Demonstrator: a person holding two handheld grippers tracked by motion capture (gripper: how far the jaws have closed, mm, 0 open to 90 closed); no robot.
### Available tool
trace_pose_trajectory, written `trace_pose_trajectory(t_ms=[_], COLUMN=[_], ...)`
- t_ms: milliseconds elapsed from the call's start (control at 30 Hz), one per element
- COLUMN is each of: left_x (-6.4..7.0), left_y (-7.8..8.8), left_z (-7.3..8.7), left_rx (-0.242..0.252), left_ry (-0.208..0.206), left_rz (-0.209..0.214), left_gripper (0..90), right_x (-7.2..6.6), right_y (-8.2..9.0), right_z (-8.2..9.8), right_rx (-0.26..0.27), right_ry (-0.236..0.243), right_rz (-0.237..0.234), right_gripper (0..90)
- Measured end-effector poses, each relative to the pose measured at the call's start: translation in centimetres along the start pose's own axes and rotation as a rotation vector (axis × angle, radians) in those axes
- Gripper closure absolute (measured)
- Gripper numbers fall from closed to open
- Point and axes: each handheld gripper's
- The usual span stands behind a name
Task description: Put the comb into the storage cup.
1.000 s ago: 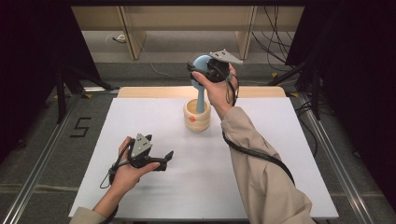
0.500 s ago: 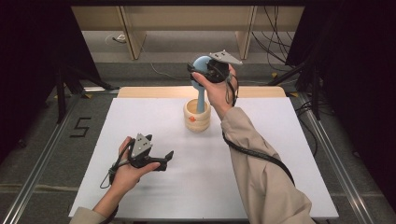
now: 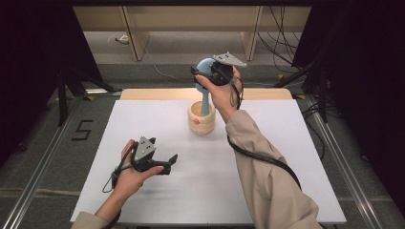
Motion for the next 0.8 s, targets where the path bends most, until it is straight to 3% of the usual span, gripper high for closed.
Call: trace_pose_trajectory(t_ms=[800], left_x=[-0.01], left_y=[-0.01], left_z=[0.01], left_rx=[0.0], left_ry=[0.002], left_rz=[-0.003], left_gripper=[0.0], right_x=[-0.11], right_y=[-0.31], right_z=[0.43], right_rx=[-0.018], right_ry=[0.033], right_rz=[0.001], right_gripper=[20.6])
Point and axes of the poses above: each handheld gripper's, and its own axes: y roughly backward along the jaws, z roughly out of its underside, x roughly to its right, and after that the axes turned 11 degrees about -y, right-handed
